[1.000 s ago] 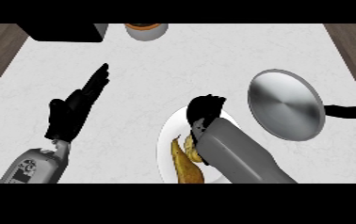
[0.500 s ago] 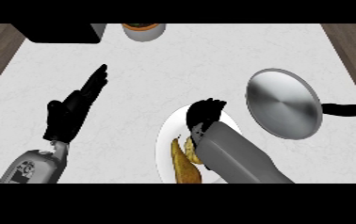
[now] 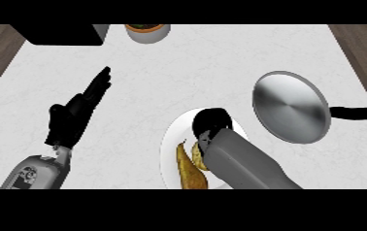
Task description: Pick the squash from the plate and place it in the pan
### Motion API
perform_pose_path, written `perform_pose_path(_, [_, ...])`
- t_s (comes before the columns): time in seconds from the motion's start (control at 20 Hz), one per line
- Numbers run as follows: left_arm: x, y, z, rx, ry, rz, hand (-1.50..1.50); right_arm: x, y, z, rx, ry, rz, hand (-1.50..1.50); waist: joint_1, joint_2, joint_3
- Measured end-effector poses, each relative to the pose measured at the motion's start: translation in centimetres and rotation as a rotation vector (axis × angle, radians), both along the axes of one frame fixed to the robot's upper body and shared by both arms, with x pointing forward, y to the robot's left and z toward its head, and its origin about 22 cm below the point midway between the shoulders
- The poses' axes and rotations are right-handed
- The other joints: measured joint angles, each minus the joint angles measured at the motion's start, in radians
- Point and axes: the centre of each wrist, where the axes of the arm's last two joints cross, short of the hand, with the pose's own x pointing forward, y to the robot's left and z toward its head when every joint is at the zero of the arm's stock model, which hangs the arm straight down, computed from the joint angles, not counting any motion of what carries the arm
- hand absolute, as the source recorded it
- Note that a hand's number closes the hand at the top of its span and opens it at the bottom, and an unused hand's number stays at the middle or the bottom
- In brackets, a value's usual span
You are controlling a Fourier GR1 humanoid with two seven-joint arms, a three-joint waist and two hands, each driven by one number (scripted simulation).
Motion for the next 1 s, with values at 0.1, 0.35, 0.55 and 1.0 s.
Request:
perform_pose_path(0.1, [0.1,0.1,0.1,0.0,-0.004,0.001,0.0,0.0,0.0,0.0,-0.002,0.006,0.006,1.5,-0.001,-0.001,0.0])
perform_pose_path(0.35, [-0.1,0.3,0.0,-0.001,-0.004,-0.003,0.0,-0.1,0.1,0.0,-0.01,0.003,0.013,1.5,0.0,-0.001,-0.002])
perform_pose_path(0.55, [-0.2,0.1,0.1,-0.002,-0.005,-0.003,0.0,-1.4,1.0,0.4,-0.004,-0.035,0.063,1.5,-0.003,0.002,0.0])
perform_pose_path(1.0, [-0.5,1.5,-0.1,-0.007,0.021,0.044,0.0,-7.8,3.7,6.3,0.381,-0.294,0.311,1.5,-0.051,-0.01,0.01])
